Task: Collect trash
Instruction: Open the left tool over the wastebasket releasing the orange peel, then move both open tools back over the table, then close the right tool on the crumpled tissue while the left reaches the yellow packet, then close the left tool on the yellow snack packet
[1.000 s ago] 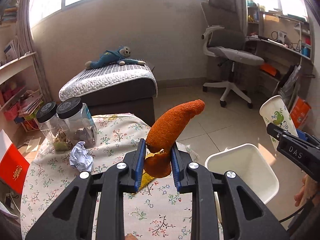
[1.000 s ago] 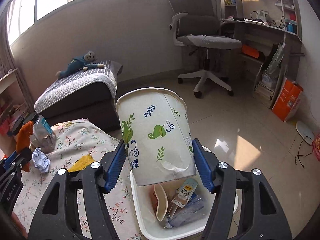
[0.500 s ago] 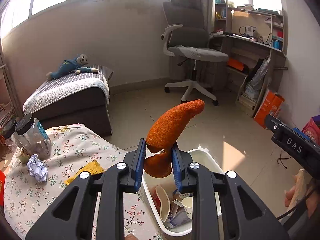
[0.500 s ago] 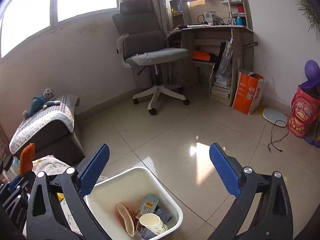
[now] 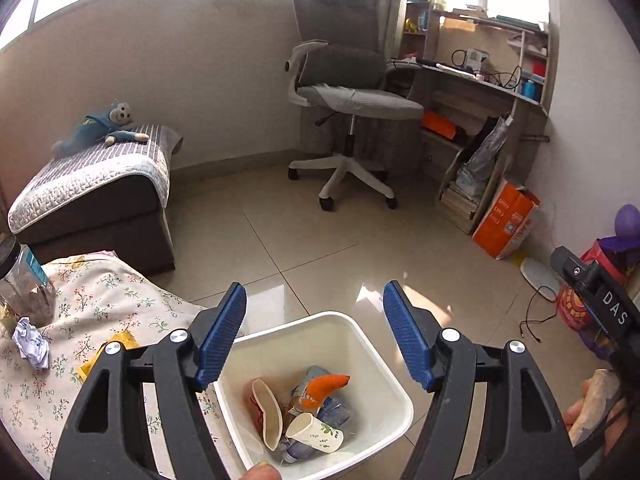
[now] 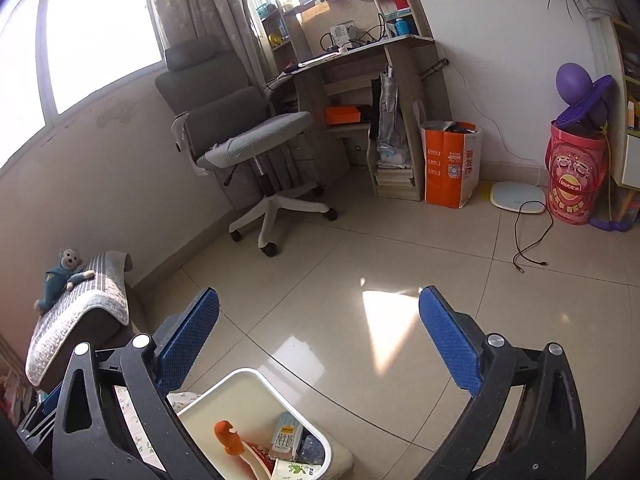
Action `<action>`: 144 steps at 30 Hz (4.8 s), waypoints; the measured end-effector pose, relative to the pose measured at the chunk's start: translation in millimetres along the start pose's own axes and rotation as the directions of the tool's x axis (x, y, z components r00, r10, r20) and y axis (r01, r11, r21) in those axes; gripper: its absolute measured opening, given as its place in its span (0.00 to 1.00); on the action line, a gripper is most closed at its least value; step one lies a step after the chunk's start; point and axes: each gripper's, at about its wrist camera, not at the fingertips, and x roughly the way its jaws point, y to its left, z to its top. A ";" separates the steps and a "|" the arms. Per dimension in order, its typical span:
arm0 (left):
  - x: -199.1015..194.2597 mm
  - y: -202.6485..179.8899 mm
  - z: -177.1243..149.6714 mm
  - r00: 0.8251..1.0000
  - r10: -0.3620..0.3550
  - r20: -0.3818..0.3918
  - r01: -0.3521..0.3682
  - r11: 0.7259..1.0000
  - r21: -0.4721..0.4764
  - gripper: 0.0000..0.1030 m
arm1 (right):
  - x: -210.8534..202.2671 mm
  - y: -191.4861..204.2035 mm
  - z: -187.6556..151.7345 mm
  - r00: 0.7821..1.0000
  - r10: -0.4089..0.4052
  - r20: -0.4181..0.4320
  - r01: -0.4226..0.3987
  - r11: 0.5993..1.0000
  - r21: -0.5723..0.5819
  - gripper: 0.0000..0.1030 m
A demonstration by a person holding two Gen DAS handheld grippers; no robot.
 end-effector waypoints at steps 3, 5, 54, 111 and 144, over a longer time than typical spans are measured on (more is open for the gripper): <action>-11.3 2.2 0.8 0.997 0.059 0.048 -0.060 0.998 0.013 0.76 | -4.1 3.6 -0.4 1.000 0.017 0.007 -0.017 1.000 -0.008 0.93; -20.6 7.4 0.4 0.992 0.094 0.086 -0.095 0.995 0.009 0.81 | -8.1 10.1 -1.3 0.999 0.026 0.019 -0.025 0.999 -0.025 0.93; -166.3 305.8 -54.4 0.761 0.634 0.138 -0.561 0.750 -0.350 0.88 | -106.3 308.8 -136.6 0.899 0.427 -0.093 -0.423 0.794 -0.437 0.93; -80.5 402.9 -95.6 0.829 0.520 -0.206 -0.559 0.751 -0.351 0.88 | -8.3 377.0 -185.9 0.776 0.426 -0.465 -0.612 0.686 -0.393 0.12; 144.3 282.0 -114.3 0.787 0.169 -0.594 -0.106 0.984 0.140 0.28 | 22.3 246.5 -93.2 0.836 0.406 -0.368 -0.513 0.817 -0.264 0.12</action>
